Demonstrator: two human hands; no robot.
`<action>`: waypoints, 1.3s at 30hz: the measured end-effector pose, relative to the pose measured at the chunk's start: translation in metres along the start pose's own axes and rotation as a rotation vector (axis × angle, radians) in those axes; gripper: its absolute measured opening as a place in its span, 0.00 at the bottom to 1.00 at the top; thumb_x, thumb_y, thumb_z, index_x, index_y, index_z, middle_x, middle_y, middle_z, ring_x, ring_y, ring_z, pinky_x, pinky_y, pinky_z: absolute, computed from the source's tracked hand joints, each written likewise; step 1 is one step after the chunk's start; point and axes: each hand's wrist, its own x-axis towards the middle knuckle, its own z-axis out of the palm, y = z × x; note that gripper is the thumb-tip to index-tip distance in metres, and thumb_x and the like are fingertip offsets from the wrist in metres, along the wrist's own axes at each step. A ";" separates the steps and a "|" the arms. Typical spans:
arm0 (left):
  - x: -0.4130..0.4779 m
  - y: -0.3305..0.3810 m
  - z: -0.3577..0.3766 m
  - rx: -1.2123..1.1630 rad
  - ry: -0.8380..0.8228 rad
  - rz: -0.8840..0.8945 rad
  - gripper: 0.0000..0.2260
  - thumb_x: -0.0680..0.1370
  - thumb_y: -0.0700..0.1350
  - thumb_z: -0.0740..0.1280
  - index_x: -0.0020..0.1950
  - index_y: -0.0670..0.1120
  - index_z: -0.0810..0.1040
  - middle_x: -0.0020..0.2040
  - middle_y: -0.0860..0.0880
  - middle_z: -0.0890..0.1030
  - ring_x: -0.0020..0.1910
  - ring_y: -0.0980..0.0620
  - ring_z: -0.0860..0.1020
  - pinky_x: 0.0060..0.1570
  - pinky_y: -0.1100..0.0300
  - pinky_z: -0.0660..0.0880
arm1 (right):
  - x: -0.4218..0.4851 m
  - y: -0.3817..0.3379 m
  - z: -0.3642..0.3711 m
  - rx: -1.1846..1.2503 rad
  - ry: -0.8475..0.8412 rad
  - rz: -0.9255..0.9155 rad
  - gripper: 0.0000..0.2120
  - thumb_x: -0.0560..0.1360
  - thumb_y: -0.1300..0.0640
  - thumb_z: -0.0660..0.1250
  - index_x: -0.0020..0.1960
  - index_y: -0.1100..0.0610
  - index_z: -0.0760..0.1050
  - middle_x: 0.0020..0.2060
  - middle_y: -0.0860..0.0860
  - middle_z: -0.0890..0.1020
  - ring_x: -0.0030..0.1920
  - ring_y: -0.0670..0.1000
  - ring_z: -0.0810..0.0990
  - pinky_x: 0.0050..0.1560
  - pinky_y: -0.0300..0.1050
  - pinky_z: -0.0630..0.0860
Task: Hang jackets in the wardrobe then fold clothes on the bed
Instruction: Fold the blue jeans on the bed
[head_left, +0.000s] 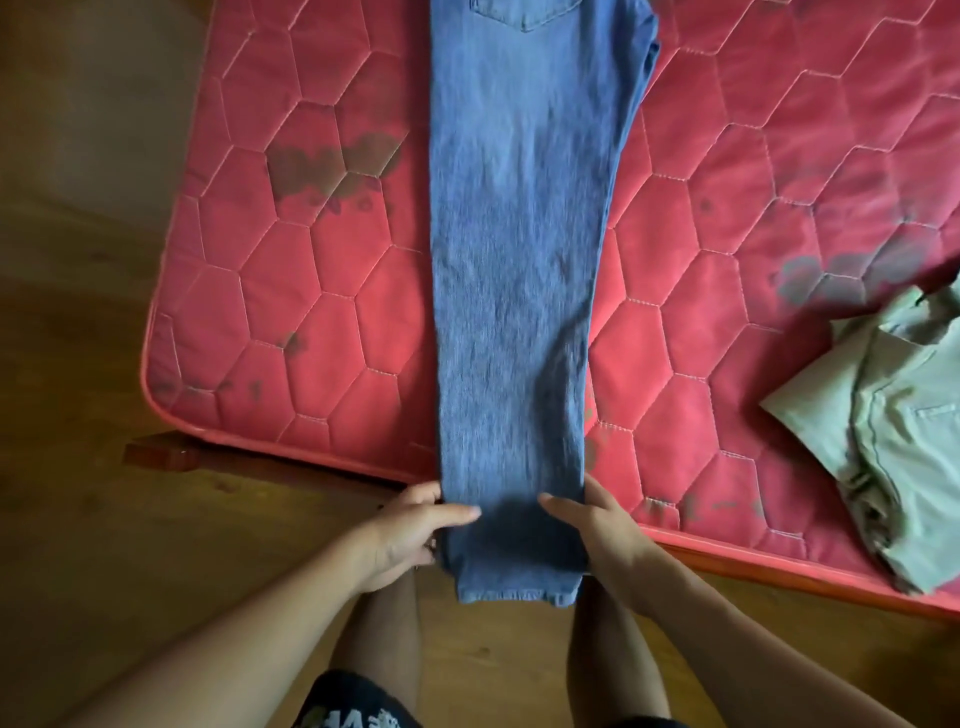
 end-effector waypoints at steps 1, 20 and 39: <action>0.000 -0.005 -0.001 0.047 0.005 -0.019 0.15 0.76 0.42 0.74 0.62 0.47 0.80 0.57 0.47 0.86 0.59 0.46 0.83 0.61 0.44 0.78 | -0.001 0.007 0.001 -0.008 0.008 0.011 0.13 0.81 0.64 0.66 0.63 0.52 0.77 0.53 0.49 0.87 0.54 0.51 0.86 0.61 0.56 0.80; 0.000 -0.074 0.002 0.249 0.305 0.148 0.07 0.80 0.45 0.69 0.47 0.56 0.75 0.49 0.48 0.84 0.53 0.47 0.81 0.55 0.54 0.73 | -0.015 0.075 0.011 -0.057 0.199 0.010 0.17 0.79 0.70 0.66 0.61 0.51 0.74 0.50 0.57 0.85 0.46 0.54 0.87 0.39 0.47 0.83; 0.018 0.284 -0.038 -0.032 0.231 0.506 0.16 0.72 0.61 0.65 0.50 0.51 0.78 0.45 0.54 0.80 0.43 0.55 0.78 0.48 0.59 0.73 | 0.067 -0.281 0.009 -0.410 0.134 -0.335 0.33 0.74 0.22 0.50 0.61 0.45 0.76 0.48 0.45 0.77 0.45 0.47 0.75 0.45 0.47 0.73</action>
